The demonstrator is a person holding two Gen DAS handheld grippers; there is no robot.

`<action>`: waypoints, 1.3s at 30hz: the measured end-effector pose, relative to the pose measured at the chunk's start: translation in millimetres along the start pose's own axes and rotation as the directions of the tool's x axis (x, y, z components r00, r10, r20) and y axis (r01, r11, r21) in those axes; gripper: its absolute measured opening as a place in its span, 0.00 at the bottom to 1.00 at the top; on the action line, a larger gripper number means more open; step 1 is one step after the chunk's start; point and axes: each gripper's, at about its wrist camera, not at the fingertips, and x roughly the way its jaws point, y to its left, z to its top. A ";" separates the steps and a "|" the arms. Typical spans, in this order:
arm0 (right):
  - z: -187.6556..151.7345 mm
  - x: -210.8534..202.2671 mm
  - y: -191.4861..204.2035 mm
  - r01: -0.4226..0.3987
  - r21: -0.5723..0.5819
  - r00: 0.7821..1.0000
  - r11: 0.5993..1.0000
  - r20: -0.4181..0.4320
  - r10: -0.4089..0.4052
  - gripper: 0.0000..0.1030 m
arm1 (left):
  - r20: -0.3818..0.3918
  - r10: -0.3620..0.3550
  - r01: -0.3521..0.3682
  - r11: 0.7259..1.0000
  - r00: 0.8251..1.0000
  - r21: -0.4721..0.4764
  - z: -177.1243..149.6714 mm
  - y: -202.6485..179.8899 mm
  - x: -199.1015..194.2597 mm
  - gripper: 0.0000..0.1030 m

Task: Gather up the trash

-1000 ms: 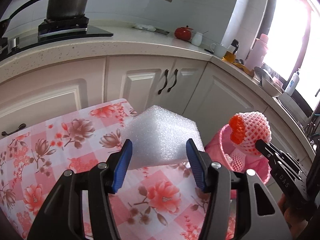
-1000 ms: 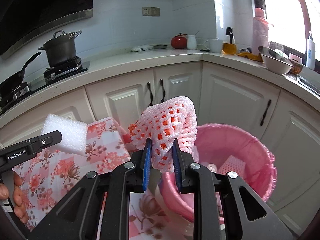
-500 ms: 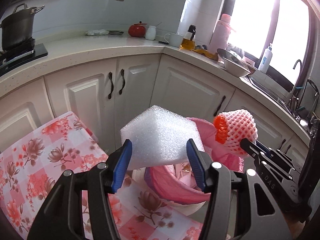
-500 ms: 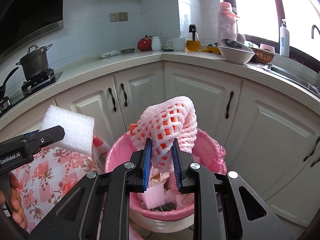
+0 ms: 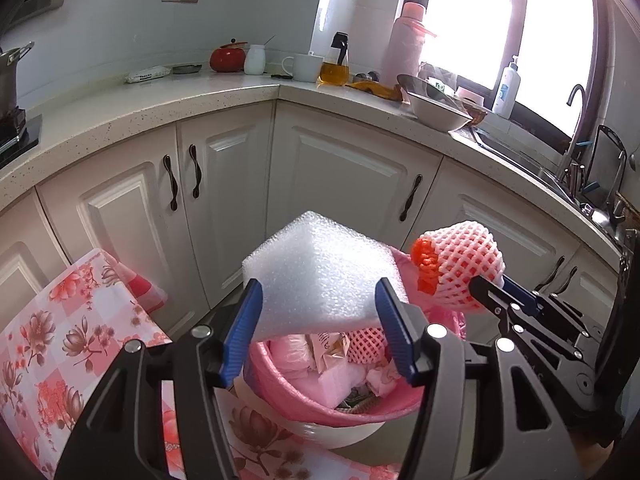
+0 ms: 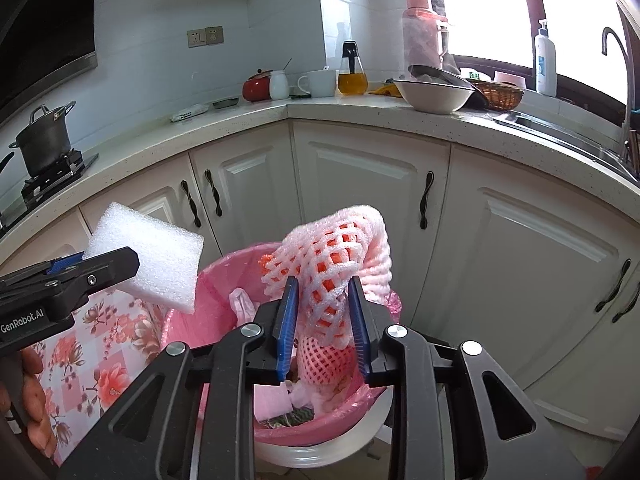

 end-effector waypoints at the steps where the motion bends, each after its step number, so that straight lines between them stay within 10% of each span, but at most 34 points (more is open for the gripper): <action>1: 0.3 0.1 -1.3 0.003 0.003 1.000 1.000 0.001 -0.003 0.34 | -0.003 -0.008 0.008 1.000 1.000 0.002 0.3 -0.8 2.4 0.62; 16: -19.3 -32.4 -15.4 0.039 0.041 0.996 0.998 0.082 -0.042 0.73 | 0.019 -0.026 0.026 1.000 0.999 -0.015 -30.5 10.7 -22.8 0.86; 39: -49.5 -60.1 -29.2 0.063 0.044 0.994 0.997 0.085 -0.066 0.77 | 0.008 -0.085 0.084 0.996 0.996 0.014 -67.7 -10.3 -40.8 0.95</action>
